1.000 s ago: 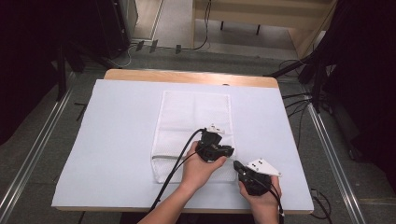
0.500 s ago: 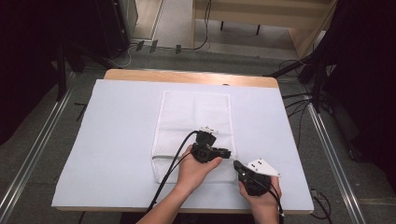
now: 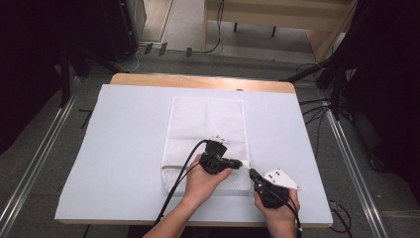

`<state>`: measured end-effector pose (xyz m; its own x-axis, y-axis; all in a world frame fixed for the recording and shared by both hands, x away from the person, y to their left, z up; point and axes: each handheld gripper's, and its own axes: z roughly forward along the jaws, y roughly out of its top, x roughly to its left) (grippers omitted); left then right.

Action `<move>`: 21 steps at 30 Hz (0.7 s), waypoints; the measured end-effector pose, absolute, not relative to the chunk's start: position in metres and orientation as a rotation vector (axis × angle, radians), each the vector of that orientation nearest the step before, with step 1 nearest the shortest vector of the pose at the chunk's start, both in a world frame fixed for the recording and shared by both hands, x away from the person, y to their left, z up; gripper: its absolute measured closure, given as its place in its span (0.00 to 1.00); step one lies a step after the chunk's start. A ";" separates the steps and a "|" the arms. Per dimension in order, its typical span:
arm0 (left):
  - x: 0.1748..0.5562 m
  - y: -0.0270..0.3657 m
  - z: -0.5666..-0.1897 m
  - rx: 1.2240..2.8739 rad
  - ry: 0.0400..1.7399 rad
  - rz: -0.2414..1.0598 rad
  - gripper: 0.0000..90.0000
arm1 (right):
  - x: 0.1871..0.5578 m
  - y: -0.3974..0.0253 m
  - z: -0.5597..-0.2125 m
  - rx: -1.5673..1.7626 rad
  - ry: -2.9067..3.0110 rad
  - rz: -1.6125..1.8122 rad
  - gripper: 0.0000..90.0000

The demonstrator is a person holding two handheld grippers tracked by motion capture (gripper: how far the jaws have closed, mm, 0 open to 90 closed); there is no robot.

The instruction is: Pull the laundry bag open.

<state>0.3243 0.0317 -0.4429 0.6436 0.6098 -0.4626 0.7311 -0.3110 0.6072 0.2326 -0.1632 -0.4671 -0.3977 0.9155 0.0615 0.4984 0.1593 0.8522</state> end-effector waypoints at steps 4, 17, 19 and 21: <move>0.321 0.031 -0.441 2.062 1.023 -0.129 0.98 | 0.232 -0.164 -0.465 1.347 1.948 1.164 1.00; 0.313 0.047 -0.445 2.102 1.038 -0.038 0.98 | 0.227 -0.165 -0.459 1.310 1.903 1.158 1.00; 0.314 0.057 -0.448 2.089 1.069 -0.036 0.98 | 0.227 -0.166 -0.458 1.317 1.891 1.147 1.00; 0.314 0.065 -0.450 2.077 1.089 -0.040 0.98 | 0.228 -0.168 -0.457 1.324 1.884 1.149 1.00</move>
